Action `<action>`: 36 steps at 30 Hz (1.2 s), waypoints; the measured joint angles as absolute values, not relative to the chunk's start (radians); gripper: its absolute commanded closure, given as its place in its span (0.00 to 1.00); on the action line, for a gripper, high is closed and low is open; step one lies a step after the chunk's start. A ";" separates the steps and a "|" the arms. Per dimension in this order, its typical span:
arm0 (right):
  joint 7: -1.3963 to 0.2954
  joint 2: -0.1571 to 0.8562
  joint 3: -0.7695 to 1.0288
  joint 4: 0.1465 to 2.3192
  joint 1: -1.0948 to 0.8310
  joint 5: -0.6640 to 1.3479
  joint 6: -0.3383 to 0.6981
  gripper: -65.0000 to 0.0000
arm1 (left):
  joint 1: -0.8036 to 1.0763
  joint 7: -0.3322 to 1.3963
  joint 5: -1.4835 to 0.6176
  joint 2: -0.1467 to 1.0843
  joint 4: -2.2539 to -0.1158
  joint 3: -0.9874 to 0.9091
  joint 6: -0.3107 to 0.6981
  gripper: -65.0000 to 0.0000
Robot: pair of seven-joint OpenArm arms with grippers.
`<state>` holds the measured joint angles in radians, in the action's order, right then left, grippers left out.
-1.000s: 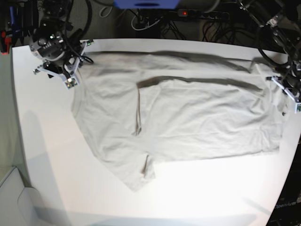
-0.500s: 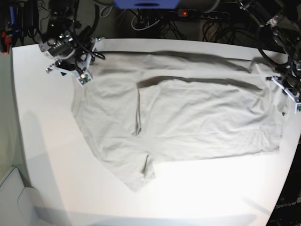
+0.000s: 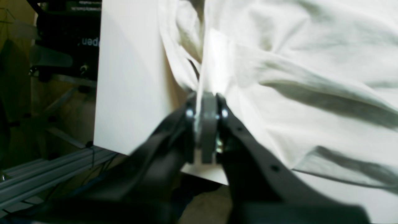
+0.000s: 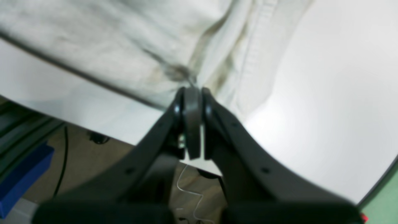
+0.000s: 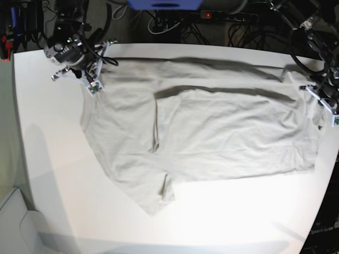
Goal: Layout the t-shirt on the table in an organized manner, then fold the t-shirt properly
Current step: 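Lift the folded edge with both grippers and lay it across the shirt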
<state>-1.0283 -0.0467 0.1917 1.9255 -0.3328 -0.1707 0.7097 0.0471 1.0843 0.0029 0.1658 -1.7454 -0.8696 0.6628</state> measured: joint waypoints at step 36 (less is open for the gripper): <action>-1.203 0.042 0.229 1.985 0.121 -0.160 0.710 1.00 | -0.067 1.101 -0.001 0.137 -1.788 -1.006 0.662 1.00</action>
<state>-1.2034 0.0418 0.2287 1.9846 0.1215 -0.1596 0.7097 -0.0673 1.1007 -0.0013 0.1371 -1.7878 -1.0061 0.6624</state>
